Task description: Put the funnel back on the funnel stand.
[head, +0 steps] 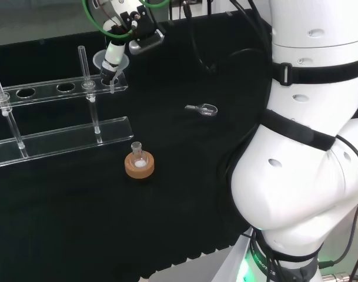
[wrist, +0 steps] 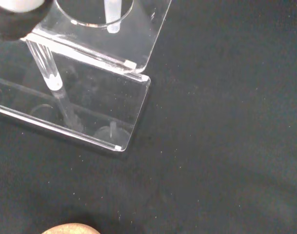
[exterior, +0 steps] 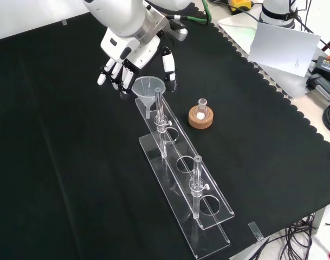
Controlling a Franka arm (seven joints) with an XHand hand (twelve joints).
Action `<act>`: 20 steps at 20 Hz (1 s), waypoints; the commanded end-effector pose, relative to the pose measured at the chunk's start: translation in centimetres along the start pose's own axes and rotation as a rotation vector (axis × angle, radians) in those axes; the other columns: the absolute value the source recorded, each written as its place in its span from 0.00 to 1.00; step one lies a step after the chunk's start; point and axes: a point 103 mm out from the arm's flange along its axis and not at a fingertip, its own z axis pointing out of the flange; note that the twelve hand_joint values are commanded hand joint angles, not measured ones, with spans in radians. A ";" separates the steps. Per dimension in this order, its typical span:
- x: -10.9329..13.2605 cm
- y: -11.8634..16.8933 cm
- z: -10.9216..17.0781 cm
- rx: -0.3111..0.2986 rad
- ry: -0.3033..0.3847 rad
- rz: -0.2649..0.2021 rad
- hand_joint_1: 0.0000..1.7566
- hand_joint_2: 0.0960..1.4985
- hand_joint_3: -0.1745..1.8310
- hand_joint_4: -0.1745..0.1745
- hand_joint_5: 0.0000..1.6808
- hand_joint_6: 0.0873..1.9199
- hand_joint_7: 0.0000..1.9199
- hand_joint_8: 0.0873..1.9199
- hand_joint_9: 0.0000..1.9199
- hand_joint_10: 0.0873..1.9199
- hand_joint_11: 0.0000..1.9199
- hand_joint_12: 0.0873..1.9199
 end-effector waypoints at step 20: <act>1.9 -0.2 0.8 0.025 -0.068 0.000 0.36 0.51 0.15 0.35 0.24 0.00 0.35 0.22 0.11 0.38 0.00 0.00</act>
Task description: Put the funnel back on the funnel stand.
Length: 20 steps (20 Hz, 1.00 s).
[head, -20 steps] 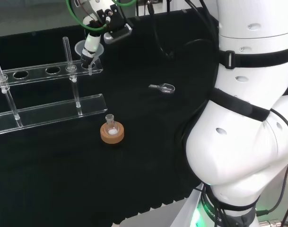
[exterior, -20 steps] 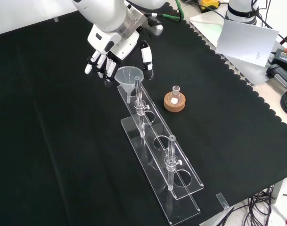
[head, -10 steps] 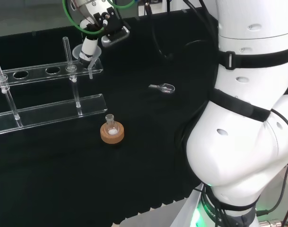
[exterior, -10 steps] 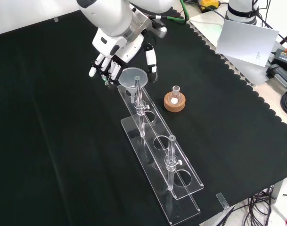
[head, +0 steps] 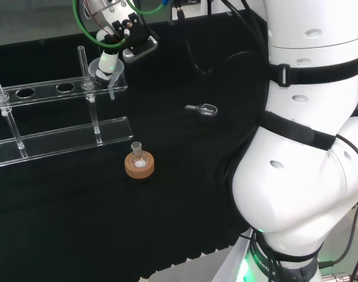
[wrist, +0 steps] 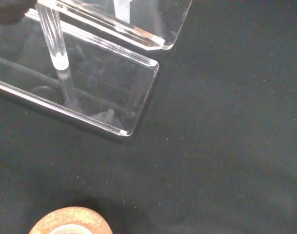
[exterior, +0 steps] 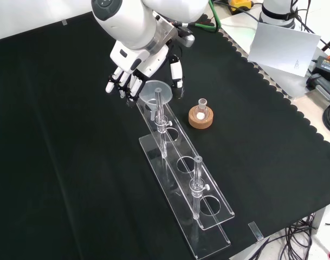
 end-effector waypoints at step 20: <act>-1.1 -4.8 -3.6 -0.084 0.025 -0.047 0.23 0.42 0.10 0.40 0.00 0.00 0.00 0.08 0.00 0.14 0.00 0.00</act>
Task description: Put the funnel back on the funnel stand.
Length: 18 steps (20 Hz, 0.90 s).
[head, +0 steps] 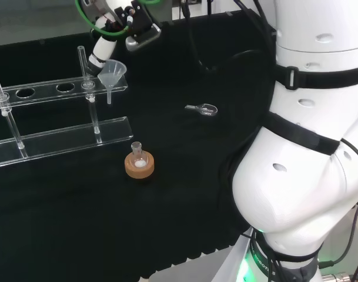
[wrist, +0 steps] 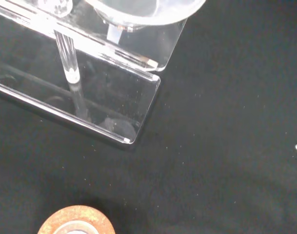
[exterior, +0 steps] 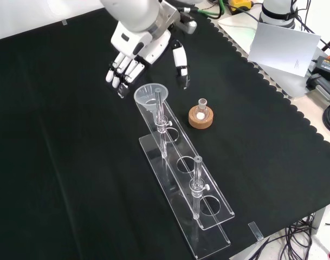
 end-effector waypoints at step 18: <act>0.0 -17.4 -2.6 -0.261 0.060 0.018 0.24 0.44 0.10 0.40 0.00 0.00 0.00 0.08 0.00 0.11 0.00 0.00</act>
